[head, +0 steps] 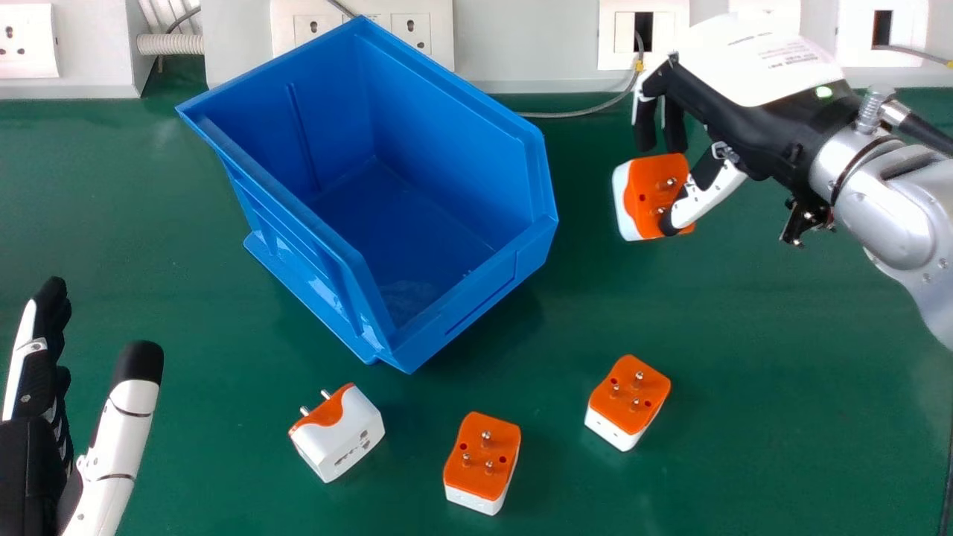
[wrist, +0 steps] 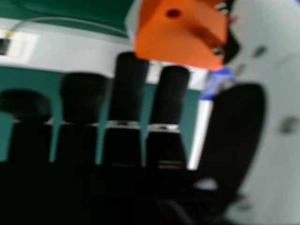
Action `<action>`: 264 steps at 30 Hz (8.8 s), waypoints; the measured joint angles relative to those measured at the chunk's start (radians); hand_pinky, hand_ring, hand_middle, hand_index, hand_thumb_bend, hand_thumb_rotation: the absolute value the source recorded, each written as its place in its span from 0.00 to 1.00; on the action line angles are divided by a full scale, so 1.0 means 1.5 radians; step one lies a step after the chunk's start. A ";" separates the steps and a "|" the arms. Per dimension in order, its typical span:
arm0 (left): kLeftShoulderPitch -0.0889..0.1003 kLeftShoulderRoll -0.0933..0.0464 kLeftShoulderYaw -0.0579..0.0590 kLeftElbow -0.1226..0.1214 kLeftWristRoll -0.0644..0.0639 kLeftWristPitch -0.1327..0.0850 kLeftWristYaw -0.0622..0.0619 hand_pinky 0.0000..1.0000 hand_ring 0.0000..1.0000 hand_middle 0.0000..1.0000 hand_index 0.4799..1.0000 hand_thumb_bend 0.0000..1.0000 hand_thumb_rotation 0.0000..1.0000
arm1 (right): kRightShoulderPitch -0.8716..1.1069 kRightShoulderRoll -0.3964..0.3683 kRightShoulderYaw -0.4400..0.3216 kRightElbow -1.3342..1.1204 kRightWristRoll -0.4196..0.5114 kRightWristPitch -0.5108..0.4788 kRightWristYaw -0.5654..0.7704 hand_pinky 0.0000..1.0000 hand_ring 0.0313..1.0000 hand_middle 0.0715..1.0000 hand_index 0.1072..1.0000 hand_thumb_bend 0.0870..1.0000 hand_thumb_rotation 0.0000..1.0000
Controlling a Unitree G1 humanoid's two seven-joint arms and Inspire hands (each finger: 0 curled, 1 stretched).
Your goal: Pick all objects and put in blue box
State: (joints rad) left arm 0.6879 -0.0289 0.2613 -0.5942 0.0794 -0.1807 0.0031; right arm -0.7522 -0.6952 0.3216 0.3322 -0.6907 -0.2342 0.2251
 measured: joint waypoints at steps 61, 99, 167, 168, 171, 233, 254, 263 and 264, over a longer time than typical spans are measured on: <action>-0.017 0.005 -0.002 0.038 0.001 -0.027 0.003 0.99 1.00 0.98 0.90 0.64 0.82 | -0.116 0.230 0.056 0.007 -0.030 -0.063 0.063 0.07 0.10 0.42 0.42 0.48 0.00; -0.014 0.004 -0.001 0.051 0.000 -0.051 0.003 1.00 1.00 0.98 0.90 0.67 0.83 | -0.354 0.478 0.238 0.619 -0.127 0.077 -0.240 0.17 0.18 0.35 0.42 0.47 0.00; 0.011 -0.016 -0.006 0.040 0.000 -0.067 0.004 1.00 1.00 0.98 0.89 0.62 0.82 | -0.276 0.485 0.267 0.629 -0.125 0.089 -0.350 0.72 0.86 0.89 0.81 0.64 0.19; 0.010 -0.016 -0.006 0.040 0.000 -0.067 0.004 1.00 1.00 0.98 0.89 0.63 0.82 | -0.277 0.484 0.267 0.627 -0.125 0.088 -0.351 0.71 0.85 0.88 0.81 0.64 0.19; 0.008 -0.016 -0.007 0.041 0.001 -0.066 0.004 1.00 1.00 0.98 0.89 0.63 0.83 | -0.284 0.479 0.266 0.613 -0.125 0.088 -0.356 0.68 0.84 0.87 0.79 0.66 0.19; -0.034 0.005 -0.003 0.051 -0.002 -0.039 0.001 0.99 1.00 0.98 0.92 0.63 0.83 | 0.544 0.229 -0.112 -0.450 -0.096 0.073 -0.277 0.71 0.89 0.92 0.85 0.64 0.36; -0.028 0.005 -0.003 0.048 -0.001 -0.036 0.001 1.00 1.00 0.99 0.93 0.63 0.83 | 0.642 0.312 -0.068 -0.392 -0.168 0.246 -0.246 0.76 0.90 0.94 0.89 0.69 0.41; -0.037 0.005 -0.006 0.048 -0.003 -0.035 0.000 1.00 1.00 0.99 0.96 0.64 0.83 | 0.635 0.319 -0.029 -0.316 -0.183 0.325 -0.231 0.80 0.91 0.95 0.91 0.73 0.45; -0.037 0.005 -0.006 0.048 -0.003 -0.035 0.000 1.00 1.00 1.00 0.96 0.64 0.83 | 0.634 0.319 -0.026 -0.309 -0.186 0.330 -0.231 0.80 0.91 0.95 0.91 0.73 0.45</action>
State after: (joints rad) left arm 0.6323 -0.0214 0.2529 -0.5219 0.0747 -0.2337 0.0032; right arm 0.1986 -0.2168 0.2823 -0.1307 -0.9698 0.2611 -0.1210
